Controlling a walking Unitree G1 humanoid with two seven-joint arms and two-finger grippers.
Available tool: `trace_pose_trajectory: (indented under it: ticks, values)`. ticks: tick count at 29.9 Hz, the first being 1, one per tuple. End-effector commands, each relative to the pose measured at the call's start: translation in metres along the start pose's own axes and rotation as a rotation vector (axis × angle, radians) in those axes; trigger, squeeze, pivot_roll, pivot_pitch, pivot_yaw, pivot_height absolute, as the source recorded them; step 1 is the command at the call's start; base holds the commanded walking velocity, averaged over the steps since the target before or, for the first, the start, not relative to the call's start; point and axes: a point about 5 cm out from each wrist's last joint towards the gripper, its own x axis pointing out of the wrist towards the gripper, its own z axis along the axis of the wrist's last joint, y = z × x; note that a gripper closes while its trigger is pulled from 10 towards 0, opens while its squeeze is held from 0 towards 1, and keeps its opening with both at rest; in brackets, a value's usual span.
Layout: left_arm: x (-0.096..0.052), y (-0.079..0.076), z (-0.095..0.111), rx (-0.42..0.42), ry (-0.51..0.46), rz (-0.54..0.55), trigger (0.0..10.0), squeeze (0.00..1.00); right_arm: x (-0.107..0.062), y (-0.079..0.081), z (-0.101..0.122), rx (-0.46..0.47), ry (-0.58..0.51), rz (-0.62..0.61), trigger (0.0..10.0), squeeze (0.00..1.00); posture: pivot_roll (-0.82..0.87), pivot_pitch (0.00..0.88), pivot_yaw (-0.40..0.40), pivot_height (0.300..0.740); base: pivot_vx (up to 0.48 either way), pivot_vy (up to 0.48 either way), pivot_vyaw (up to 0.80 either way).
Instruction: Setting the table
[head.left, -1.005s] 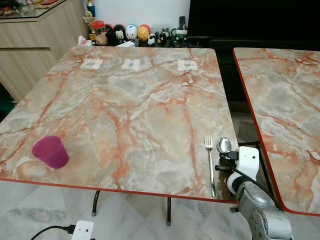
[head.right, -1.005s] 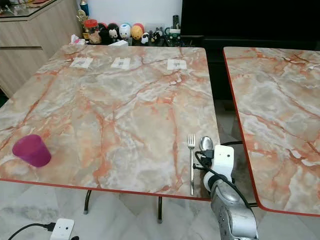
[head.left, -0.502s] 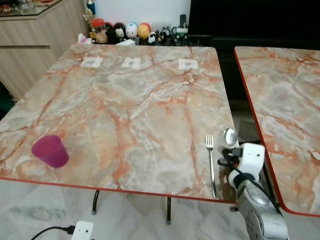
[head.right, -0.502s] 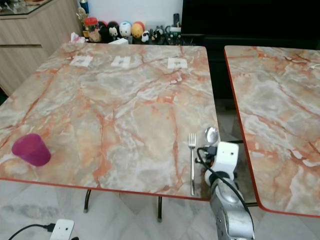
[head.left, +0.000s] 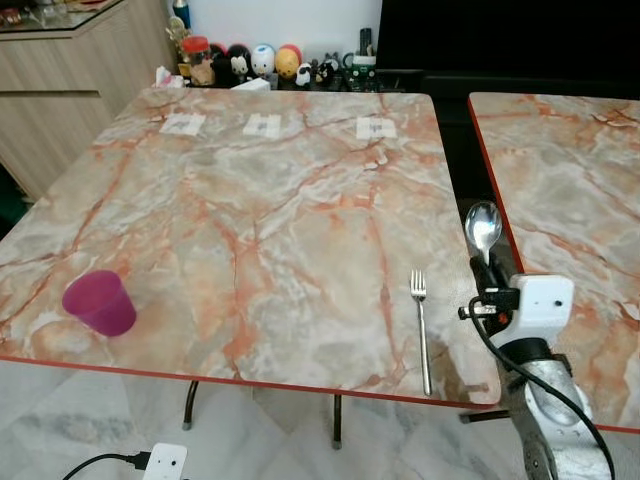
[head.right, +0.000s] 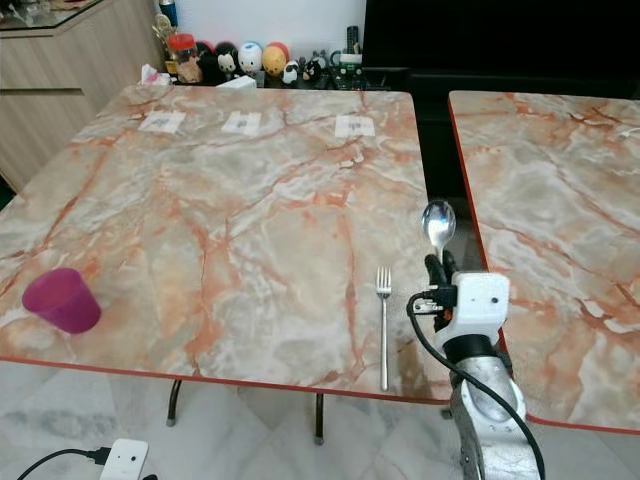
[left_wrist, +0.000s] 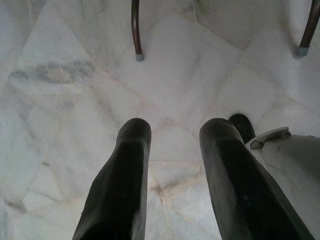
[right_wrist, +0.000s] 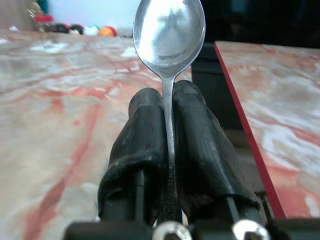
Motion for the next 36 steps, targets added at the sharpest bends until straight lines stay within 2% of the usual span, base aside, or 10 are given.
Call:
trace_pose_trajectory:
  ticks: [1,5,9,18,24,36]
  values:
    - [-0.002,0.002,-0.008,0.004,0.037,0.008,10.0,0.00,0.004,0.008,0.009,0.004,-0.053,0.025,10.0,0.00,-0.09,0.087,0.024,0.740,0.000,0.000,0.00]
    - [-0.002,0.002,-0.008,0.001,0.035,0.012,10.0,0.00,0.011,0.020,0.011,0.013,-0.081,0.029,10.0,0.00,-0.09,0.085,0.025,0.740,0.000,0.000,0.00]
    - [-0.002,0.000,-0.008,0.006,0.034,0.012,10.0,0.00,0.008,0.036,0.007,0.024,-0.073,0.061,10.0,0.00,-0.08,0.086,0.022,0.740,0.000,0.000,0.00]
    - [-0.002,-0.001,-0.009,0.012,0.035,0.010,10.0,0.00,0.006,0.027,0.003,0.033,-0.056,0.005,10.0,0.00,-0.09,0.083,0.018,0.740,0.000,-0.264,0.00]
    - [-0.002,-0.001,-0.009,0.018,0.036,0.008,10.0,0.00,0.007,0.028,0.002,0.045,-0.054,0.001,10.0,0.00,-0.09,0.074,0.019,0.740,0.000,-0.340,-0.78]
    - [-0.002,-0.001,-0.007,0.025,0.031,0.004,10.0,0.00,0.008,0.031,0.003,0.055,-0.070,-0.004,10.0,0.00,-0.09,0.054,0.023,0.740,0.000,-0.458,0.00]
